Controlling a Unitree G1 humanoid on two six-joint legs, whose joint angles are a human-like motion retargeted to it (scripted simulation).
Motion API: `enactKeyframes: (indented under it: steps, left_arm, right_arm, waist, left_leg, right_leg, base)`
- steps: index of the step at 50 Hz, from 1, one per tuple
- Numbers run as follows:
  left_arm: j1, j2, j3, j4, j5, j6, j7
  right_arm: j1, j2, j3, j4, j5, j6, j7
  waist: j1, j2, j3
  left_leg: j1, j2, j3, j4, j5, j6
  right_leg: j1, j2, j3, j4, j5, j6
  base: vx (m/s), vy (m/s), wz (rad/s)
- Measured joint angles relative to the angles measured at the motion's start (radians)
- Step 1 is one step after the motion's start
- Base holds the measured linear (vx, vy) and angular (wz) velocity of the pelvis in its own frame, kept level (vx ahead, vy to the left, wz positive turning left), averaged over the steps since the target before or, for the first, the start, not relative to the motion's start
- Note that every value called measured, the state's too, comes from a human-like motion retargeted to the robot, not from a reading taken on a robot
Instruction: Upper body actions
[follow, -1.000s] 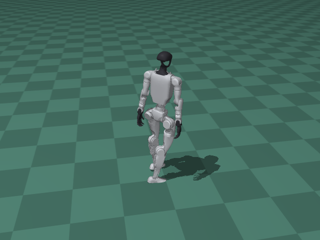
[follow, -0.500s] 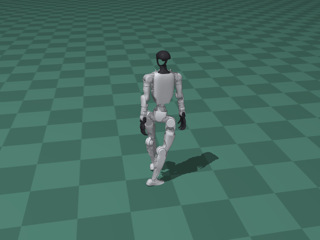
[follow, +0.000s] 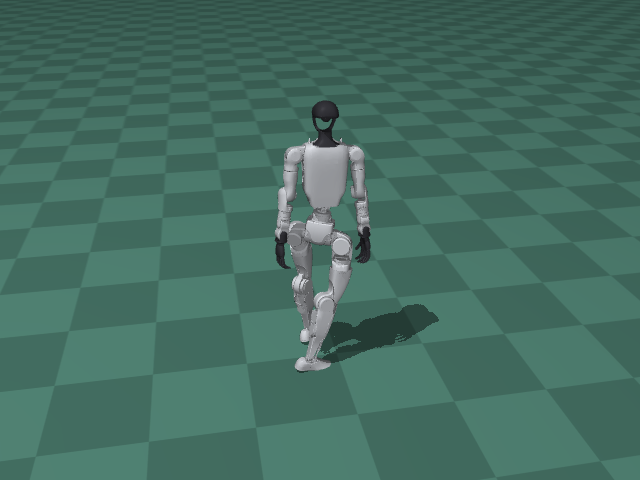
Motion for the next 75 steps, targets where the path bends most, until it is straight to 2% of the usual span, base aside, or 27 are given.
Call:
enactKeyframes:
  steps: [12, 20, 25, 28, 34, 40, 55, 75]
  left_arm:
    - [0.014, 0.036, 0.008, -0.009, -0.015, -0.005, -0.005]
    - [0.021, 0.037, 0.001, -0.024, -0.024, -0.011, -0.012]
    - [0.009, 0.038, 0.001, -0.038, -0.018, -0.004, -0.008]
    - [-0.011, 0.044, 0.005, -0.054, -0.009, -0.003, 0.002]
    - [-0.044, 0.054, -0.014, -0.079, -0.018, -0.013, 0.013]
    - [-0.041, 0.035, -0.015, -0.068, -0.023, -0.019, 0.012]
    - [0.026, -0.008, -0.045, 0.010, 0.022, -0.019, 0.007]
    - [0.027, 0.001, -0.056, -0.013, 0.013, -0.018, 0.006]
  right_arm:
    - [-0.024, -0.008, 0.009, -0.001, 0.021, -0.010, 0.011]
    - [-0.067, -0.025, 0.028, 0.033, 0.034, -0.003, 0.000]
    - [-0.092, -0.044, 0.062, 0.065, 0.050, 0.008, -0.002]
    - [-0.092, -0.047, 0.062, 0.077, 0.058, 0.013, -0.001]
    - [-0.068, -0.041, 0.037, 0.094, 0.075, 0.019, 0.007]
    - [-0.067, -0.034, 0.051, 0.080, 0.047, 0.022, 0.014]
    - [-0.083, -0.024, 0.068, 0.029, 0.033, -0.008, 0.042]
    - [-0.092, -0.012, 0.069, 0.027, 0.024, -0.006, 0.047]
  waist:
    - [-0.129, 0.006, -0.014]
    - [-0.314, 0.052, -0.018]
    - [-0.456, 0.094, 0.009]
    - [-0.480, 0.105, 0.004]
    - [-0.465, 0.102, -0.017]
    - [-0.479, 0.108, -0.005]
    - [-0.464, 0.093, -0.012]
    - [-0.490, 0.082, -0.026]
  left_leg:
    - [0.105, 0.086, 0.103, 0.032, -0.113, 0.160]
    - [0.193, 0.159, 0.235, 0.032, -0.183, 0.197]
    - [0.258, 0.192, 0.300, 0.029, -0.207, 0.203]
    - [0.271, 0.205, 0.348, 0.026, -0.221, 0.203]
    - [0.292, 0.216, 0.447, 0.018, -0.245, 0.202]
    - [0.310, 0.231, 0.502, 0.009, -0.253, 0.199]
    - [0.310, 0.237, 0.554, -0.006, -0.257, 0.191]
    - [0.322, 0.257, 0.579, -0.008, -0.263, 0.182]
  right_leg:
    - [-0.063, -0.032, 0.303, 0.009, 0.032, -0.098]
    - [-0.094, -0.008, 0.481, 0.014, 0.061, -0.147]
    - [-0.073, 0.018, 0.543, -0.016, 0.088, -0.174]
    - [-0.088, 0.023, 0.576, -0.030, 0.104, -0.186]
    - [-0.134, 0.021, 0.653, -0.033, 0.134, -0.202]
    - [-0.159, 0.021, 0.705, -0.021, 0.148, -0.201]
    - [-0.207, 0.016, 0.762, -0.013, 0.168, -0.200]
    - [-0.214, 0.030, 0.793, -0.010, 0.175, -0.201]
  base:
    - [0.14, -0.20, -1.78]
    - [0.08, -0.26, -1.56]
    - [-0.02, -0.17, -1.06]
    - [-0.10, -0.12, -1.05]
    - [-0.05, -0.11, -0.85]
    - [-0.06, -0.04, -0.47]
    - [-0.05, -0.02, -0.17]
    - [-0.09, -0.08, -0.08]
